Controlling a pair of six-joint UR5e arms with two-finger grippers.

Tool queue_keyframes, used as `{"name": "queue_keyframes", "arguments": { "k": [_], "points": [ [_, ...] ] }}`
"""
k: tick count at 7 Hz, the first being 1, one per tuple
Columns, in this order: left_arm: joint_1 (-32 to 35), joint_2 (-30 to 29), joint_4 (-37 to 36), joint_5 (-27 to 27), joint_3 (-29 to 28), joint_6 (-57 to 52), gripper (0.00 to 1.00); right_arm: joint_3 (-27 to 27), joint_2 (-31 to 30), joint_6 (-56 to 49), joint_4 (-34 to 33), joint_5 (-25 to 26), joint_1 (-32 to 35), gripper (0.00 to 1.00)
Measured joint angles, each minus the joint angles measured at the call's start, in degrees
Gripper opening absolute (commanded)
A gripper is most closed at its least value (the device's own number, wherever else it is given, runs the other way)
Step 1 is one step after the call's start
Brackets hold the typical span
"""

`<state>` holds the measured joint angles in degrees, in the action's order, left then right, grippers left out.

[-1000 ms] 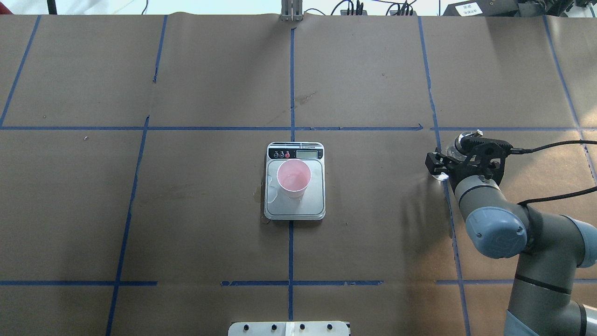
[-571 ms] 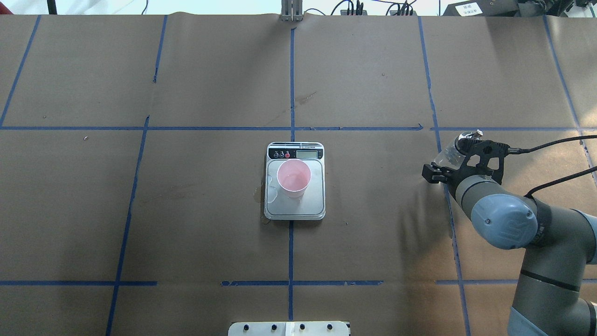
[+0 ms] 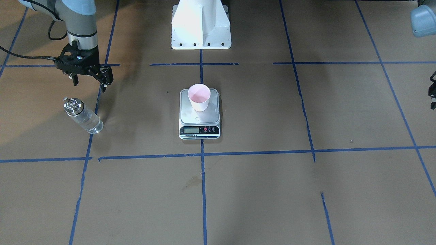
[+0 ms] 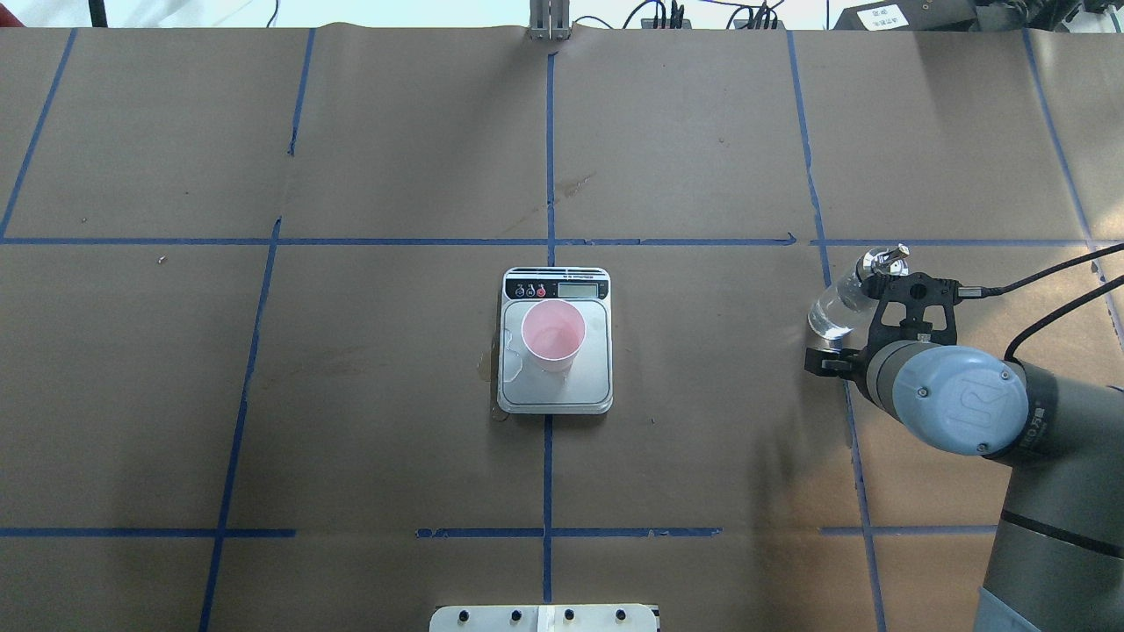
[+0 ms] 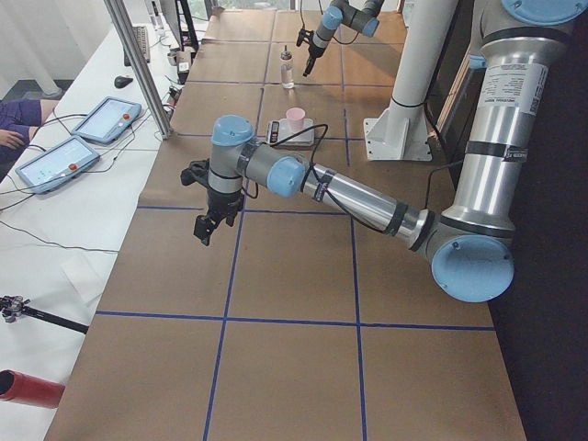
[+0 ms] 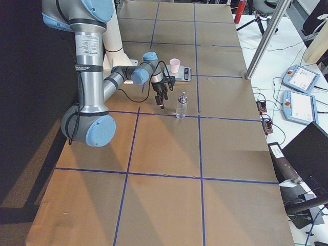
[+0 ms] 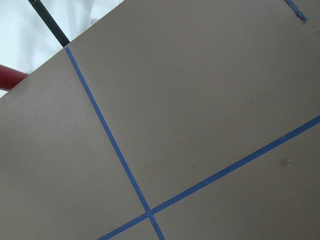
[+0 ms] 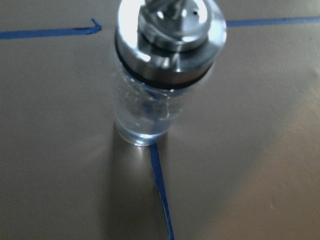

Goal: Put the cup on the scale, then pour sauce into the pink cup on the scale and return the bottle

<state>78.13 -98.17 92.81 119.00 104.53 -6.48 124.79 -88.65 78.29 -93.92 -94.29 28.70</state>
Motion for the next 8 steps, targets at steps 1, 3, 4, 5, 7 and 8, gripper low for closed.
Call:
{"name": "queue_keyframes", "arguments": {
  "k": [1,3,4,5,7,8],
  "points": [
    [0.0,0.0,0.0,0.0,-0.02,-0.02,1.0,1.52,0.08,-1.16,-2.54,-9.48,3.89,1.0],
    [0.0,0.05,0.02,0.02,-0.03,-0.02,1.0,4.29,-0.19,-5.34,-4.41,-21.47,11.88,1.0],
    [0.01,0.07,0.06,0.06,-0.06,-0.02,1.0,4.54,-0.44,-11.59,-4.69,-27.55,18.0,1.0],
    [-0.01,0.07,0.08,0.1,-0.09,-0.01,1.0,3.67,-0.68,-19.63,-5.07,-34.61,25.86,1.0],
    [-0.04,0.01,0.11,0.16,-0.12,0.05,1.0,-0.44,-1.84,-37.24,-5.63,-43.98,39.7,1.0],
    [-0.06,0.01,0.13,0.17,-0.12,0.04,1.0,-3.46,-2.54,-46.94,-5.65,-45.27,44.67,1.0]
  ]
}}
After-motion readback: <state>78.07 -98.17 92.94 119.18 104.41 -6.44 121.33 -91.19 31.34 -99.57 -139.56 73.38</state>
